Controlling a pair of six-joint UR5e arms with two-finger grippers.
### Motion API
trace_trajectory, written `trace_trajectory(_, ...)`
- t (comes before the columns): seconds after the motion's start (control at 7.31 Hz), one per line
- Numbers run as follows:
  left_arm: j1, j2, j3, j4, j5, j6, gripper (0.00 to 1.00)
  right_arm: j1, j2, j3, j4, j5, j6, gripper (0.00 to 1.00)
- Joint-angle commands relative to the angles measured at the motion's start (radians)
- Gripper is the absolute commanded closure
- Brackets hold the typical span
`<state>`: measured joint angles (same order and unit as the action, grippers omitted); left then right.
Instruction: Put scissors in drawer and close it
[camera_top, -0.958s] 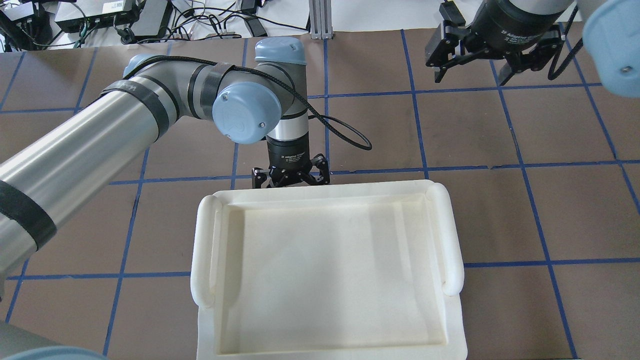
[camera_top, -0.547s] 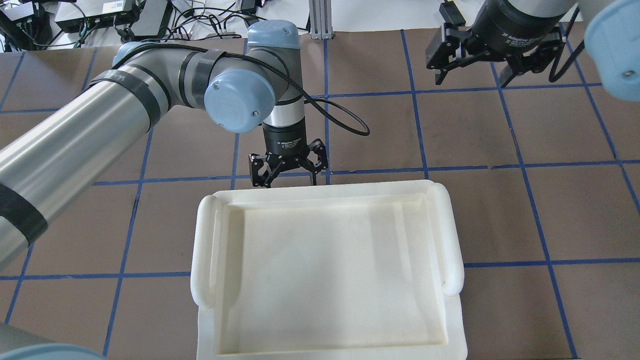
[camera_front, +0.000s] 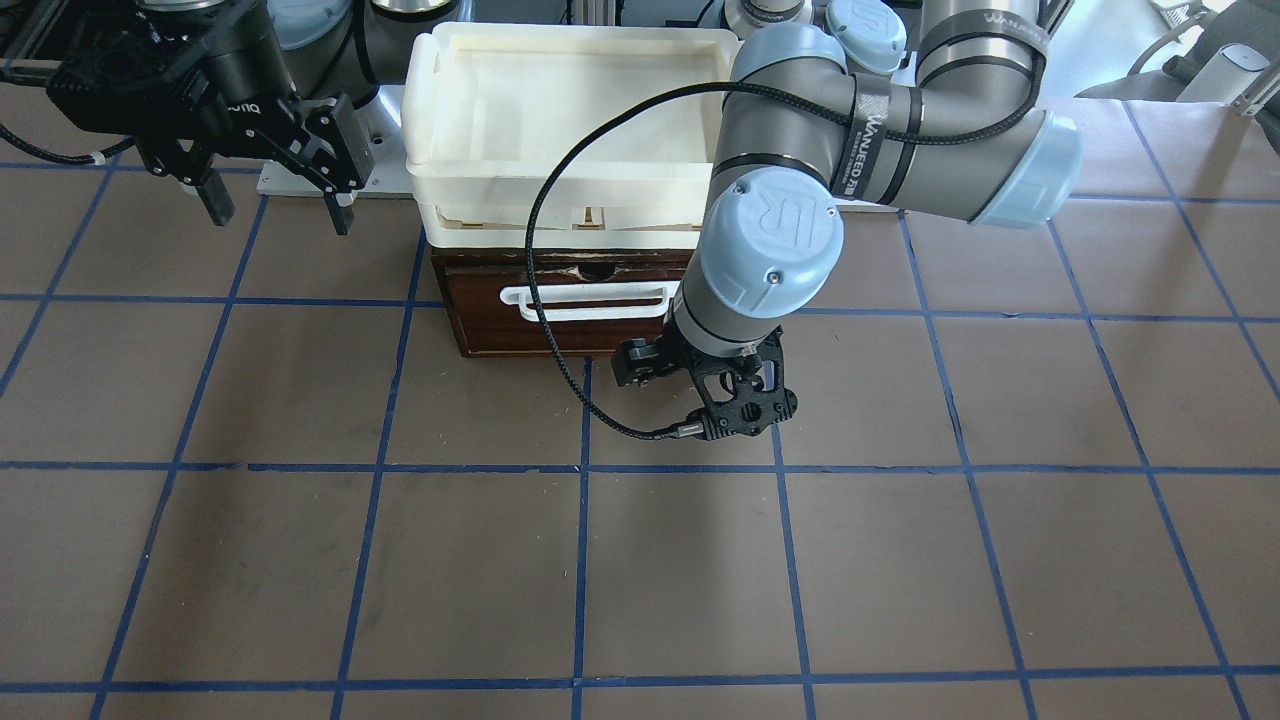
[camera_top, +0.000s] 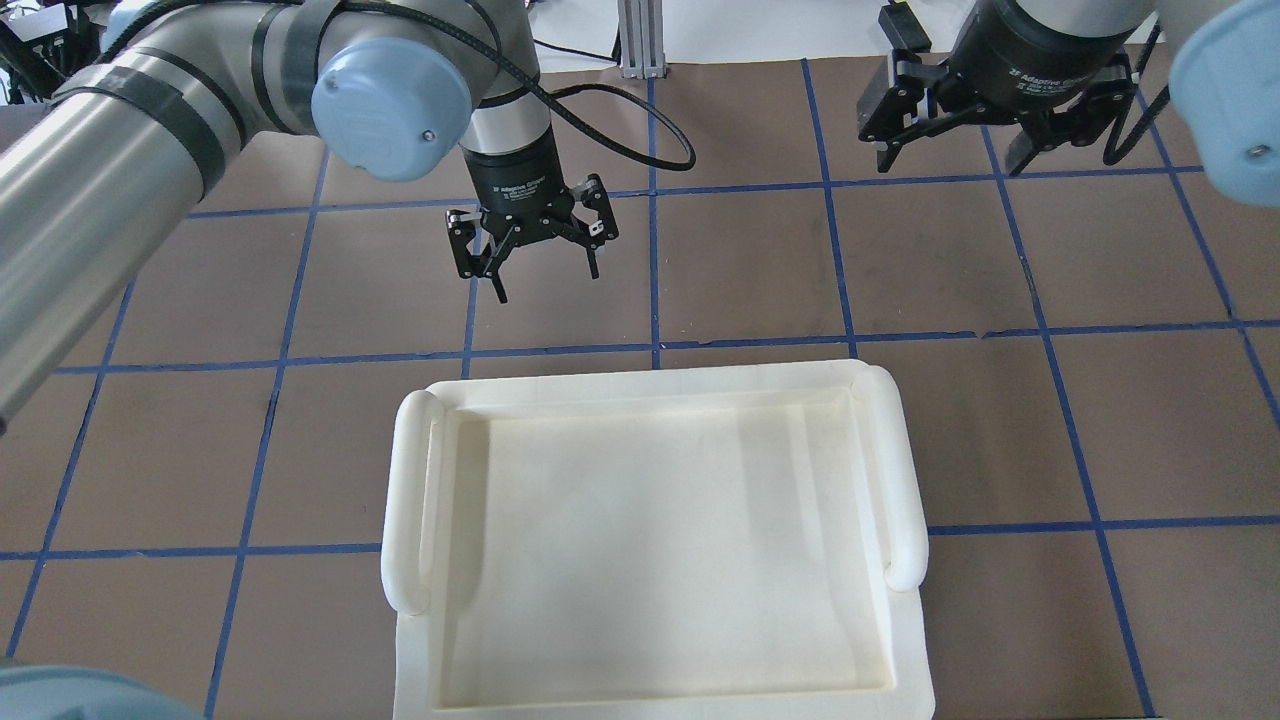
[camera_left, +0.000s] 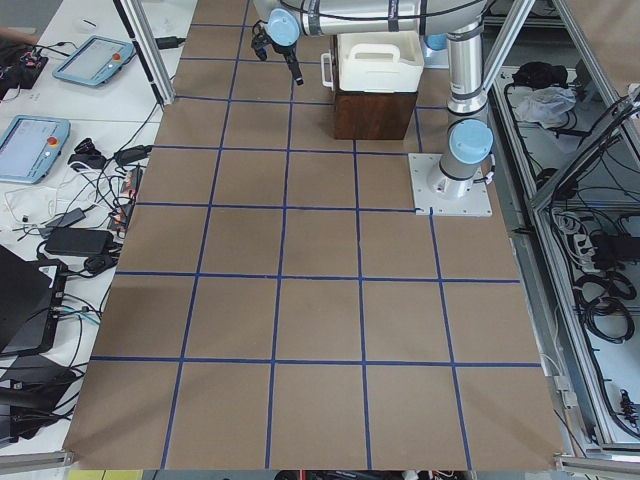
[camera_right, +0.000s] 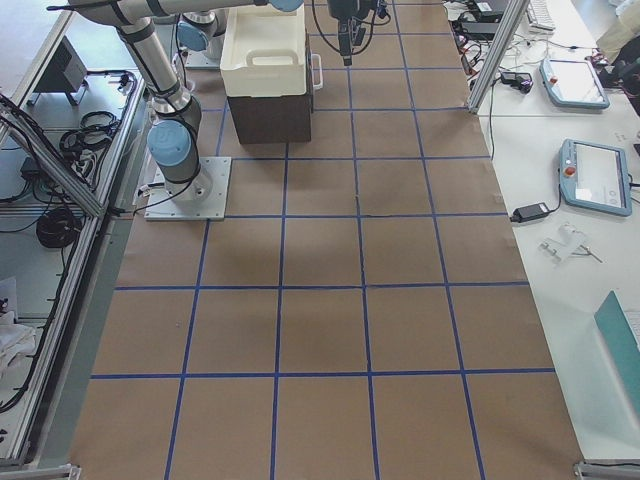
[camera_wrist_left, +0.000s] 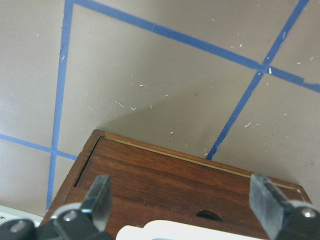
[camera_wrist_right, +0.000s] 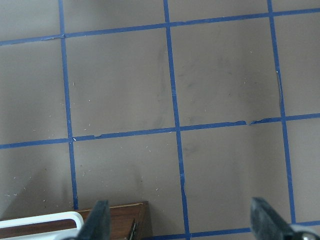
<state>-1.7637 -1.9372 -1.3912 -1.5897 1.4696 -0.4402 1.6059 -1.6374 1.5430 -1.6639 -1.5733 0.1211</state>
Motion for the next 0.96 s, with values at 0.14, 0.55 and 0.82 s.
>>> trace_trajectory(0.14, 0.125, 0.073, 0.018, 0.083, 0.086, 0.338, 0.0, 0.0, -0.01, 0.0, 0.036, -0.001, -0.003, 0.0)
trace_trajectory(0.55, 0.194, 0.168, 0.014, 0.047, 0.126, 0.466, 0.0, 0.0, -0.018, 0.0, 0.066, 0.003, -0.003, 0.0)
trace_trajectory(0.82, 0.274, 0.239, 0.005, 0.018, 0.117, 0.527, 0.0, 0.002, -0.018, -0.001, 0.066, 0.006, -0.005, 0.0)
